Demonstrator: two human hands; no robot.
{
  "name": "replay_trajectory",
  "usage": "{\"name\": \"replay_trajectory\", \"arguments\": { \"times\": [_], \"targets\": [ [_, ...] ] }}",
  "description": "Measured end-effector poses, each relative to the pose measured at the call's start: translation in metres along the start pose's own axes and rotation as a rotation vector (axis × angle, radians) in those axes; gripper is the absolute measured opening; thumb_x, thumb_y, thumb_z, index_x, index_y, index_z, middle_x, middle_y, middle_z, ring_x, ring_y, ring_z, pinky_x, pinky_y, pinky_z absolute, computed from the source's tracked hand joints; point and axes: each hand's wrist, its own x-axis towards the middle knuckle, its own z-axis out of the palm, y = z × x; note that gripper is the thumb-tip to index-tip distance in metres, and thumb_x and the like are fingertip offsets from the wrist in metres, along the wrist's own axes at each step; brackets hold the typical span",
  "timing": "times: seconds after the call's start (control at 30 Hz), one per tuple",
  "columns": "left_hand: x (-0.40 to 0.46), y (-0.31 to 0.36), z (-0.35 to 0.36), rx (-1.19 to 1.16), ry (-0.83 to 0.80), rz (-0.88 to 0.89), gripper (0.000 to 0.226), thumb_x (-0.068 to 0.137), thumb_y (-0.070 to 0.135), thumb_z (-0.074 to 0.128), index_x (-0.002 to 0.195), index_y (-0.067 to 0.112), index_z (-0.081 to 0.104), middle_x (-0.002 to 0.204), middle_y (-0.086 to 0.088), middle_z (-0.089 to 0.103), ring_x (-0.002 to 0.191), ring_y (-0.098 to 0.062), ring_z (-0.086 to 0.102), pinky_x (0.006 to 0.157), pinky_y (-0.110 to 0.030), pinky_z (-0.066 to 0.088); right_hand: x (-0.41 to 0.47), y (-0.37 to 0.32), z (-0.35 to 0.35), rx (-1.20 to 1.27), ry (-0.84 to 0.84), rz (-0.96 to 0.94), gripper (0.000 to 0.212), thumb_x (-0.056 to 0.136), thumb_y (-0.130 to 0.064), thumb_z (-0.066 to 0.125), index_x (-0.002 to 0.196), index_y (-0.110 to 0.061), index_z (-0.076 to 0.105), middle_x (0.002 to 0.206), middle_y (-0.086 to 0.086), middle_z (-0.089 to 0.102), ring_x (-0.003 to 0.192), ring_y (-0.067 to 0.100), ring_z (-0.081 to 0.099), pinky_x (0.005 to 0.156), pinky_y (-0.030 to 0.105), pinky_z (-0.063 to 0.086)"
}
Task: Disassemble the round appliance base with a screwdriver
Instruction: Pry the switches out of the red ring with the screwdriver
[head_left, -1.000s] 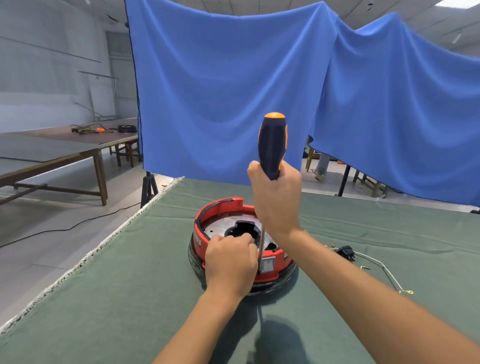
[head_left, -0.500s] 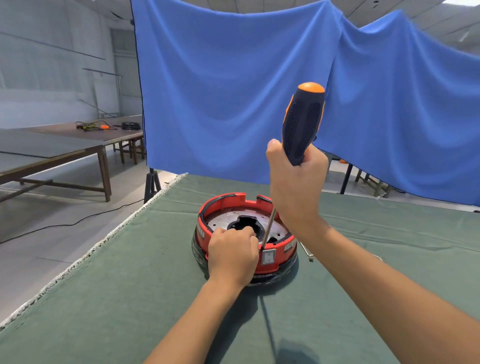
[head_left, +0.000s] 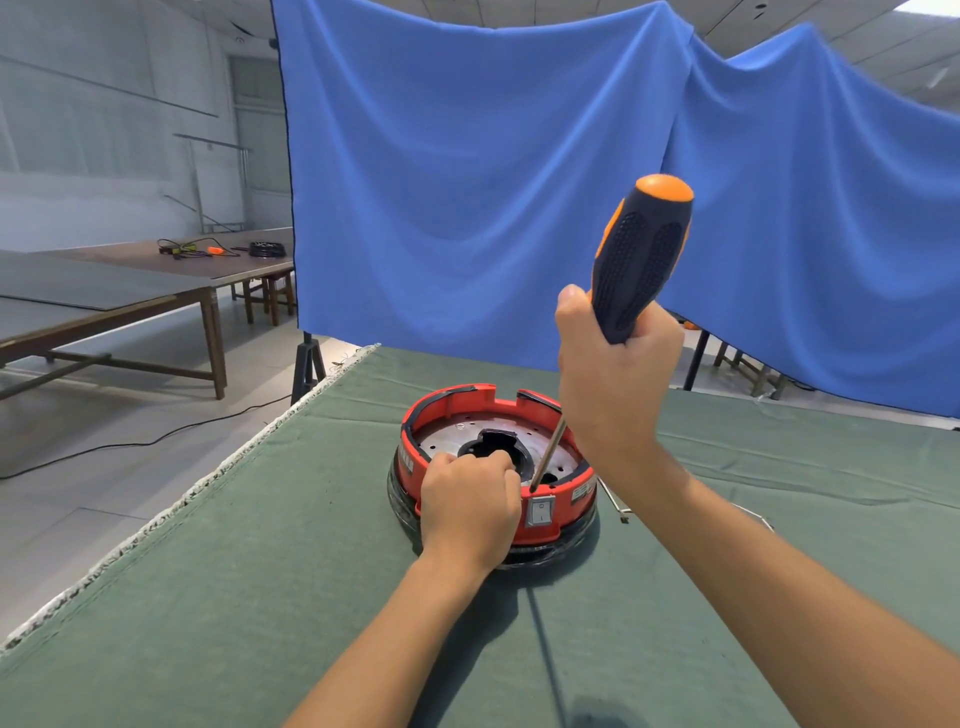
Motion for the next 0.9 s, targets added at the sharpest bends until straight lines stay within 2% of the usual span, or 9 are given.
{"name": "replay_trajectory", "arguments": {
  "times": [0.17,0.3,0.37,0.4,0.57,0.67,0.8,0.9],
  "targets": [
    [0.000,0.000,0.000,0.009,-0.010,-0.007,0.028,0.083,0.024,0.030,0.060,0.021,0.047,0.056,-0.001,0.057,0.054,-0.024,0.048,0.063,-0.030,0.025,0.001,0.001,-0.003,0.015,0.057,0.081,0.040,0.072,-0.015,0.054,0.057,-0.016,0.017,0.054,0.003,0.019,0.052,0.018,0.019,0.046,0.034,0.018],
    [0.000,0.000,0.000,0.006,-0.008,-0.005,0.027,0.083,0.023,0.029,0.059,0.021,0.042,0.055,-0.002,0.056,0.052,-0.023,0.041,0.063,-0.031,0.025,0.000,0.003,-0.005,0.007,0.071,0.096,0.038,0.072,-0.017,0.054,0.055,-0.016,0.020,0.053,0.001,0.019,0.051,0.018,0.019,0.046,0.036,0.018],
    [0.000,0.000,0.000,0.013,-0.003,-0.005,0.027,0.083,0.023,0.029,0.059,0.021,0.041,0.054,-0.002,0.055,0.051,-0.022,0.037,0.064,-0.031,0.024,-0.001,0.003,-0.005,0.007,0.081,0.104,0.038,0.072,-0.017,0.054,0.055,-0.015,0.020,0.053,0.006,0.018,0.051,0.022,0.019,0.046,0.037,0.019],
    [0.000,0.000,0.000,0.014,-0.002,-0.006,0.027,0.083,0.023,0.029,0.059,0.021,0.042,0.054,-0.002,0.055,0.051,-0.022,0.038,0.064,-0.031,0.024,-0.001,0.003,-0.004,0.007,0.084,0.106,0.038,0.072,-0.017,0.054,0.055,-0.015,0.020,0.053,0.006,0.018,0.052,0.023,0.019,0.046,0.037,0.019],
    [0.000,0.001,-0.001,0.012,0.019,-0.001,0.025,0.081,0.020,0.034,0.057,0.021,0.041,0.051,-0.004,0.055,0.049,-0.025,0.044,0.061,-0.030,0.025,0.010,0.008,0.003,0.032,0.064,0.132,0.041,0.070,-0.012,0.052,0.054,-0.025,0.018,0.052,-0.012,0.015,0.055,0.017,0.015,0.048,0.031,0.015],
    [0.000,0.000,0.000,0.018,0.012,0.008,0.027,0.082,0.022,0.032,0.058,0.021,0.043,0.054,-0.002,0.057,0.052,-0.025,0.046,0.063,-0.030,0.024,0.020,0.017,0.007,-0.031,0.062,0.127,0.040,0.069,-0.013,0.052,0.055,-0.023,0.017,0.048,-0.012,0.015,0.052,0.011,0.014,0.046,0.024,0.016],
    [-0.001,0.002,-0.001,0.008,0.030,-0.007,0.026,0.081,0.020,0.036,0.056,0.021,0.043,0.051,-0.002,0.056,0.049,-0.022,0.038,0.061,-0.029,0.025,0.032,0.032,0.013,-0.128,0.037,0.142,0.037,0.070,-0.018,0.051,0.055,-0.020,0.018,0.044,-0.009,0.016,0.049,0.011,0.015,0.045,0.025,0.016],
    [0.000,0.001,0.000,0.009,-0.007,-0.005,0.027,0.083,0.023,0.030,0.060,0.021,0.044,0.055,-0.001,0.057,0.052,-0.023,0.043,0.064,-0.030,0.027,0.041,0.045,0.020,-0.244,-0.008,0.205,0.037,0.072,-0.023,0.052,0.053,-0.019,0.021,0.039,-0.008,0.019,0.044,0.012,0.019,0.043,0.024,0.017]
  ]
}}
